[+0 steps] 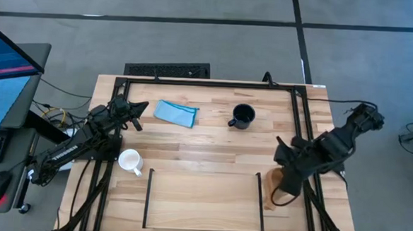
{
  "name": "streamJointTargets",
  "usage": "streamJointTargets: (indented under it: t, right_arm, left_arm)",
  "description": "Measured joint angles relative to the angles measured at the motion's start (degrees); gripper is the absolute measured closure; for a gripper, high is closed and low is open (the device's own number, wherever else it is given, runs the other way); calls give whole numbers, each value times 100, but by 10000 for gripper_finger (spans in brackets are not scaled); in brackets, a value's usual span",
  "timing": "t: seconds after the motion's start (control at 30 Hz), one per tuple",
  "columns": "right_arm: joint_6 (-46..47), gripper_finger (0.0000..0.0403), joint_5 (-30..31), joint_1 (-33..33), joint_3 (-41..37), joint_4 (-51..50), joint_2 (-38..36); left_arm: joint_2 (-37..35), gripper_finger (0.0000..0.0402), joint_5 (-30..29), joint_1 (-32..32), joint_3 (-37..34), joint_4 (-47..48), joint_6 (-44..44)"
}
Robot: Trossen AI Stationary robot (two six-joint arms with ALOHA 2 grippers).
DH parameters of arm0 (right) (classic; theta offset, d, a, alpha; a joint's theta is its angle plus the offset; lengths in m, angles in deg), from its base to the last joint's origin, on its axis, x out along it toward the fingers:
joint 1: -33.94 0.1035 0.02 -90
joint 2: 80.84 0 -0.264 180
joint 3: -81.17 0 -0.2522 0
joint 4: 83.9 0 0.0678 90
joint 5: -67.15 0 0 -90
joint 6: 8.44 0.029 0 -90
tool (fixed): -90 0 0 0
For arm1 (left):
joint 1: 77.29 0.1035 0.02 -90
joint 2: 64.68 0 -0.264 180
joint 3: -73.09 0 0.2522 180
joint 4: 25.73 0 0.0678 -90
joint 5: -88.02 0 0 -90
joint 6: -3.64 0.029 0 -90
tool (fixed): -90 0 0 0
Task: Stack small to large cups/mugs on shelf
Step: Put the wooden brown mug on the shelf
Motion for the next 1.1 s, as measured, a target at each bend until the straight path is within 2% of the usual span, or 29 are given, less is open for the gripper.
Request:
streamJointTargets:
  t: [0.3, 0.67, 0.87, 1.1]
  right_arm:
    - [-1298, 388, -1, -571, 872, 8, 709]
    - [-2705, 388, -28, -780, 1816, -10, 1814]
    - [-3128, 388, -60, -811, 2425, -52, 2291]
    - [-3188, 388, -158, -809, 2940, -90, 2753]
  left_arm:
    - [2, 401, 0, 0, 0, 0, 0]
    - [2, 401, 0, 0, 0, 0, 0]
    - [1, 401, 0, 0, 0, 0, 0]
    - [2, 401, 0, 0, 0, 0, 0]
